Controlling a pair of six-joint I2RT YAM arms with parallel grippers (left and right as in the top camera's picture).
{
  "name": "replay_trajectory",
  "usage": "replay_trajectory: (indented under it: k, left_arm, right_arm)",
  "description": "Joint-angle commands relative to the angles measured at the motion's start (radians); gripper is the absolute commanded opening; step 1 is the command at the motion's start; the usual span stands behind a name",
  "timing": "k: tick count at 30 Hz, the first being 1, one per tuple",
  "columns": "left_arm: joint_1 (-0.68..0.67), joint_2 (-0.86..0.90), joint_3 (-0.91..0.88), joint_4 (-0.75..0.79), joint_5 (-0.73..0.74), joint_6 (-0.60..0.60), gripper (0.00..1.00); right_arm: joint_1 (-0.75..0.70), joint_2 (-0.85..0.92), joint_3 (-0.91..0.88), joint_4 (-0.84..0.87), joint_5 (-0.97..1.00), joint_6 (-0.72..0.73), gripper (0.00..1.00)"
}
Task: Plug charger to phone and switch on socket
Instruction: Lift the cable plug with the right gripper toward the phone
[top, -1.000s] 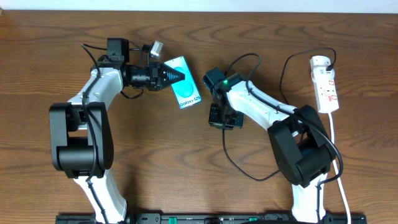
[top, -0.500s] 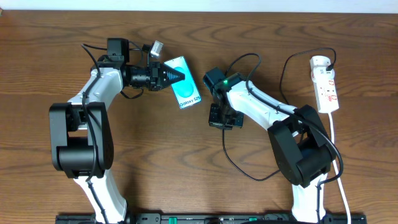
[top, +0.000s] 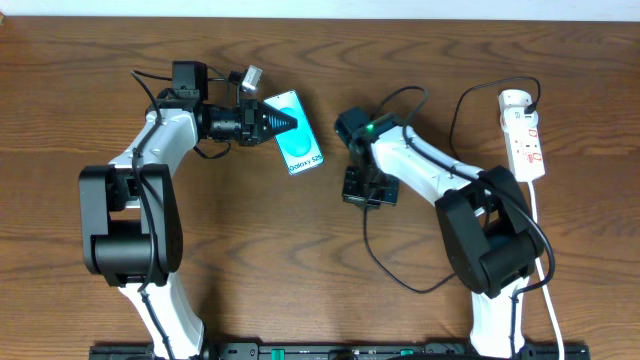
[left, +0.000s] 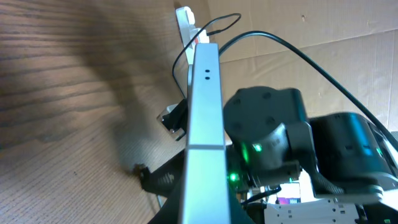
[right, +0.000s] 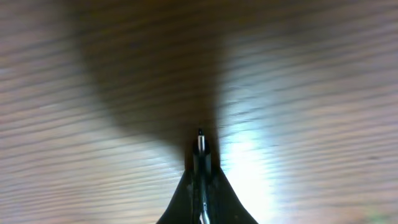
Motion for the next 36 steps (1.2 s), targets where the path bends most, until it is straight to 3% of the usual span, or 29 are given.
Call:
replay_trajectory:
  k: [1,9,15,18,22,28,36]
  left_arm:
    - [0.008,-0.007,0.002,-0.002,0.046,-0.005,0.07]
    - [0.020,-0.007,0.002,-0.003,0.047,-0.005,0.07]
    - [0.021,-0.007,0.002,-0.003,0.047,-0.005,0.07]
    - [0.021,-0.007,0.002,-0.004,0.047,-0.005,0.07]
    - [0.021,-0.007,0.002,-0.008,0.074,-0.005,0.07]
    - [0.022,-0.007,0.002,-0.006,0.097,-0.005,0.07]
    - [0.022,-0.008,0.002,-0.005,0.143,-0.004,0.07]
  right_arm:
    - [-0.031,0.024,0.017,-0.021,0.031,-0.036,0.01]
    - [-0.068,-0.121,0.027,-0.027,0.031,-0.074,0.02]
    - [-0.099,-0.332,0.027,-0.027,-0.035,-0.169,0.02]
    - [-0.112,-0.439,0.027,-0.027,-0.145,-0.264,0.01]
    - [-0.132,-0.594,0.027,-0.008,-0.484,-0.502,0.01]
    - [-0.195,-0.690,0.027,-0.041,-0.995,-0.808,0.01]
    - [-0.211,-0.707,0.026,-0.152,-1.036,-0.926,0.01]
